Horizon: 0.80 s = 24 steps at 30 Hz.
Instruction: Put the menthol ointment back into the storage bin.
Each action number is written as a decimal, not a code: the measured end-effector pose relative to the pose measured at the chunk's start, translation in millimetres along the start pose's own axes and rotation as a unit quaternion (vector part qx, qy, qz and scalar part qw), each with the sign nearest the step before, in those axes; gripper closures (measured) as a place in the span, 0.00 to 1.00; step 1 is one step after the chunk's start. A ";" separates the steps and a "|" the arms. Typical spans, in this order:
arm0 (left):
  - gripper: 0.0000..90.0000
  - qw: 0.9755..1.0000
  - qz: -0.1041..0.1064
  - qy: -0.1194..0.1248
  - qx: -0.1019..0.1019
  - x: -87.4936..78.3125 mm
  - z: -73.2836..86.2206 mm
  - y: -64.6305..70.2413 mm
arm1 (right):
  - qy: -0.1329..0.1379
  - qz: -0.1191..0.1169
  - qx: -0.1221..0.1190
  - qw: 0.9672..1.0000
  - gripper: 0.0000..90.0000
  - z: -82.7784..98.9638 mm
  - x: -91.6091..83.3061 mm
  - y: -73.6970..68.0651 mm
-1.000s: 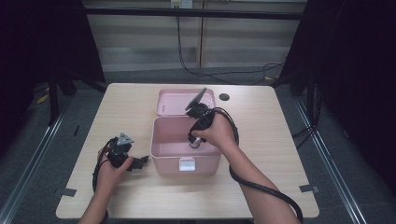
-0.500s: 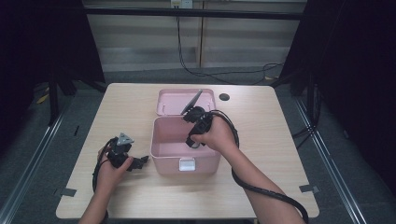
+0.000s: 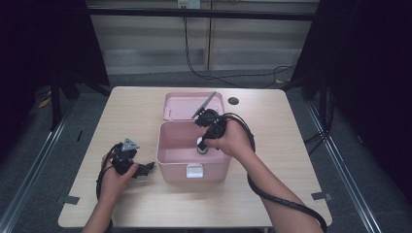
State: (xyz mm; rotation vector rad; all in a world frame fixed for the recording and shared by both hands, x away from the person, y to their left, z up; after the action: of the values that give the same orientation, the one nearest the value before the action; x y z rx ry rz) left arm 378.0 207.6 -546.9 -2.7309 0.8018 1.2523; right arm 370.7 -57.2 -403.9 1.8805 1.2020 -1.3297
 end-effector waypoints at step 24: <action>0.00 1.000 0.000 0.000 0.000 0.0 0.0 0.0 | 0.010 -0.035 -0.057 0.998 1.00 -4.2 -14.6 -31.2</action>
State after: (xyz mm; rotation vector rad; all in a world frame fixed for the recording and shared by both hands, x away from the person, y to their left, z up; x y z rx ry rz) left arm 378.0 207.6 -546.9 -2.7312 0.8016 1.2517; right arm 343.2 -44.6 -386.8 1.7897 1.3374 -1.2532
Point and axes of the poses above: each handheld gripper's, and its own axes: x roughly forward along the jaws, z roughly out of its underside, y roughly to its right, the point moved 5 cm from there along x, roughly forward along the jaws, and after that the axes turned 14 degrees about -x, right-handed, at the moved point
